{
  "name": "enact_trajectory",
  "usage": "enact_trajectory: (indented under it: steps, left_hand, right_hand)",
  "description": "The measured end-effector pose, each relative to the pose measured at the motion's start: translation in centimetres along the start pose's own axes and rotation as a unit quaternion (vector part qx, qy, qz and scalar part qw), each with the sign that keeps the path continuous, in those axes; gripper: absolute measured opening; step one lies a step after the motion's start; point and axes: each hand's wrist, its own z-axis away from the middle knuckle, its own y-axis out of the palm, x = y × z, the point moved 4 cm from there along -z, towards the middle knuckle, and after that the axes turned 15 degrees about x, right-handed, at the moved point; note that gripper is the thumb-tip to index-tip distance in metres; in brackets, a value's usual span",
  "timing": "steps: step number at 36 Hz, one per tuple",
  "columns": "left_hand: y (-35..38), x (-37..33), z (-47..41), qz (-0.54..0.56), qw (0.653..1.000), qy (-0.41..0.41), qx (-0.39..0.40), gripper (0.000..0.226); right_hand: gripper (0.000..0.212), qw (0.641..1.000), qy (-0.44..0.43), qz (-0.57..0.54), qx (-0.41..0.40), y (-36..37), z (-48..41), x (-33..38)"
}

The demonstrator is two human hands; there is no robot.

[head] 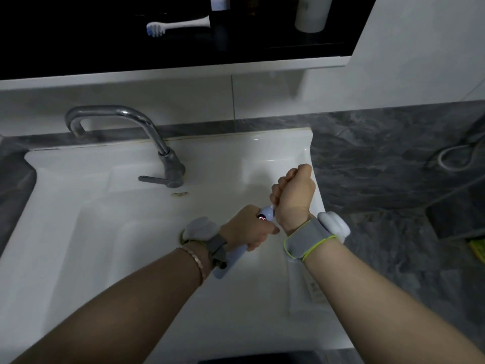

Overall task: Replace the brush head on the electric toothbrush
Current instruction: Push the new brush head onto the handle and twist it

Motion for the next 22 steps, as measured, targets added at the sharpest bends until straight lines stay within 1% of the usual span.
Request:
enact_trajectory:
  steps: [3,5,7,9,10,12,13,15,16,17,18,19,20,22]
  left_hand:
    - [-0.5,-1.3,-0.6,-0.08,0.994,0.014,-0.068,0.043]
    - [-0.6,-2.0,-1.0,-0.101,0.991,0.032,-0.077,0.039]
    - [-0.7,-2.1,-1.5,-0.027,0.996,0.042,-0.071,0.029]
    - [-1.3,-2.1,-1.9,0.046,0.994,0.053,-0.079,0.025]
    - [-1.6,-2.4,-2.2,0.05,0.993,0.064,-0.09,0.022]
    - [-1.8,-2.9,-2.6,0.05,0.988,0.096,-0.112,0.022]
    - [-1.8,-3.2,-2.8,0.055,0.985,0.11,-0.123,0.02]
    - [-1.8,-3.7,-3.4,0.084,0.974,0.141,-0.158,0.014]
    - [-1.7,-3.9,-3.7,0.088,0.968,0.154,-0.177,0.009]
    - [-1.9,-4.1,-3.7,0.077,0.962,0.168,-0.2,0.01]
    - [-1.7,-4.4,-4.1,0.058,0.959,0.18,-0.212,0.021]
    - [-1.5,-4.7,-4.4,0.045,0.956,0.197,-0.215,0.028]
    - [-1.2,-4.9,-4.6,0.04,0.955,0.206,-0.211,0.031]
    - [-0.5,-5.1,-5.2,0.038,0.957,0.213,-0.193,0.026]
  right_hand:
    - [0.042,0.999,-0.009,0.036,-0.04,-0.3,-1.3,0.5]
    - [0.047,0.995,0.011,0.095,-0.041,-0.4,-2.2,1.1]
    - [0.058,0.986,0.038,0.162,-0.009,-0.6,-3.3,1.6]
    - [0.065,0.973,0.053,0.22,0.033,-0.9,-4.2,1.9]
    - [0.067,0.959,0.049,0.275,0.041,-1.2,-4.5,2.3]
    - [0.069,0.92,0.036,0.39,0.027,-2.3,-4.7,3.0]
    - [0.065,0.902,0.033,0.43,0.018,-3.1,-4.8,3.2]
    - [0.056,0.876,0.038,0.48,0.032,-4.6,-4.9,2.8]
    - [0.05,0.87,0.051,0.488,0.043,-5.6,-4.9,2.3]
    - [0.044,0.872,0.067,0.483,0.051,-6.3,-4.9,1.7]
    - [0.041,0.878,0.09,0.467,0.05,-7.4,-4.8,1.1]
    - [0.039,0.885,0.115,0.449,0.048,-8.4,-4.7,0.7]
    - [0.037,0.888,0.141,0.436,0.046,-9.3,-4.5,0.2]
    - [0.033,0.881,0.18,0.434,0.05,-11.0,-4.0,-0.3]
